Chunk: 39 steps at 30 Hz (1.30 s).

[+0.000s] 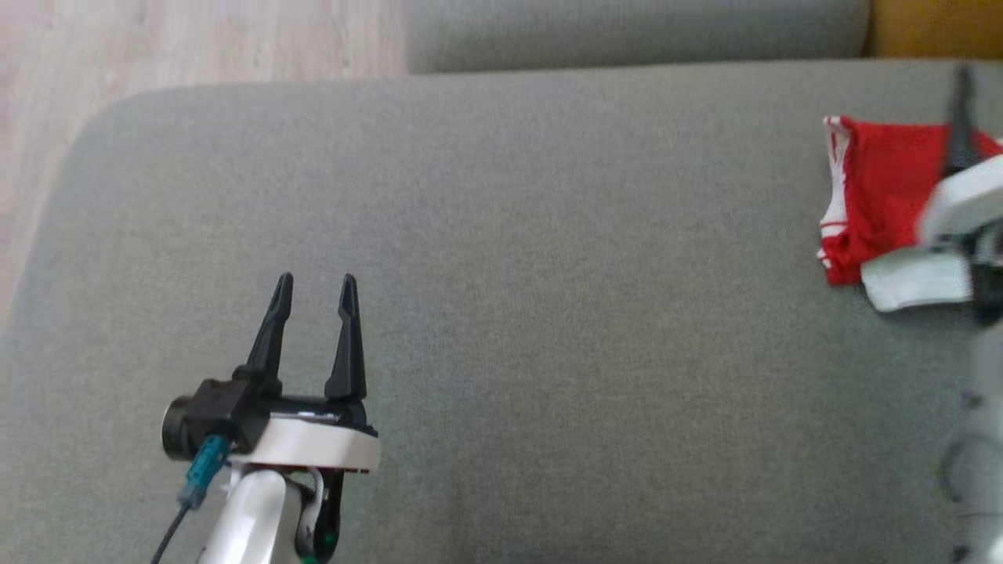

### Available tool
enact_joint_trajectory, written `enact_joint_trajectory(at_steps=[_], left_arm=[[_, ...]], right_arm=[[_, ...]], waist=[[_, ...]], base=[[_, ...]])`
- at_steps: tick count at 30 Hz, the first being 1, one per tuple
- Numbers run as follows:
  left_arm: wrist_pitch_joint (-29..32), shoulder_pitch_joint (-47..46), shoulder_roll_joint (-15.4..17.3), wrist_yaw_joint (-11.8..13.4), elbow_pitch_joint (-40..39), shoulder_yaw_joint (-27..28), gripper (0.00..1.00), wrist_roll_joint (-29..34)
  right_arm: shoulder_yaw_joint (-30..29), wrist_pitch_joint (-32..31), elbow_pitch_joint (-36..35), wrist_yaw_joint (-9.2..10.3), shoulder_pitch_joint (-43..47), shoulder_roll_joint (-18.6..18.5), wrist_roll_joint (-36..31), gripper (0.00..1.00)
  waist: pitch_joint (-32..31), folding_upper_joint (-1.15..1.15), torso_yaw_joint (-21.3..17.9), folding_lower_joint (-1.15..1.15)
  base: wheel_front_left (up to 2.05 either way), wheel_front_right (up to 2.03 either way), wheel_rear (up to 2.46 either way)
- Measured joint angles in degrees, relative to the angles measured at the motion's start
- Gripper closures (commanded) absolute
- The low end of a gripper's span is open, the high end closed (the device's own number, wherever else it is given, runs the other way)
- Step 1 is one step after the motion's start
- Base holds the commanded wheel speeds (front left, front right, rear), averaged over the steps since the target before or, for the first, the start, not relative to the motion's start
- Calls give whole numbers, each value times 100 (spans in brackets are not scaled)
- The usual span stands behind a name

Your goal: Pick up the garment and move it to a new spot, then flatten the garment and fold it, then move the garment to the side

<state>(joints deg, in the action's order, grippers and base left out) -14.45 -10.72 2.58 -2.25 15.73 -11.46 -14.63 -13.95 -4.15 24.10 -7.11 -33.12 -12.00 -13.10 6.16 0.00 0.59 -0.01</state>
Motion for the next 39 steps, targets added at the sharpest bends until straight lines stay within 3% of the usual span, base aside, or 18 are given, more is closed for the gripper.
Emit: enact_joint_trajectory(at_steps=[5, 11, 18, 25, 39], left_arm=[[0, 157, 8, 126, -40, 26, 0, 258], [0, 339, 8, 182, -71, 79, 0, 296], [0, 533, 10, 265, -68, 86, 0, 99], [0, 741, 14, 363, -97, 64, 0, 54], [0, 846, 15, 424, -134, 49, 0, -104]], right_arm=[[332, 371, -606, 0, 457, 720, 861, 0], [703, 771, -1037, 0, 1441, 875, 1668, 0], [1149, 1523, -1049, 0, 2564, 943, 2550, 0], [1138, 1791, -920, 0, 3173, 943, 2729, 0], [1255, 1836, -934, 0, 3249, 943, 2702, 0]], waist=[[-419, 0, 65, -1], [-709, 0, 195, 0], [-814, 0, 313, 0], [-844, 0, 301, 1], [-853, 0, 277, 1]], base=[[0, 0, 0], [0, 0, 0], [0, 0, 0], [0, 0, 0], [0, 0, 0]])
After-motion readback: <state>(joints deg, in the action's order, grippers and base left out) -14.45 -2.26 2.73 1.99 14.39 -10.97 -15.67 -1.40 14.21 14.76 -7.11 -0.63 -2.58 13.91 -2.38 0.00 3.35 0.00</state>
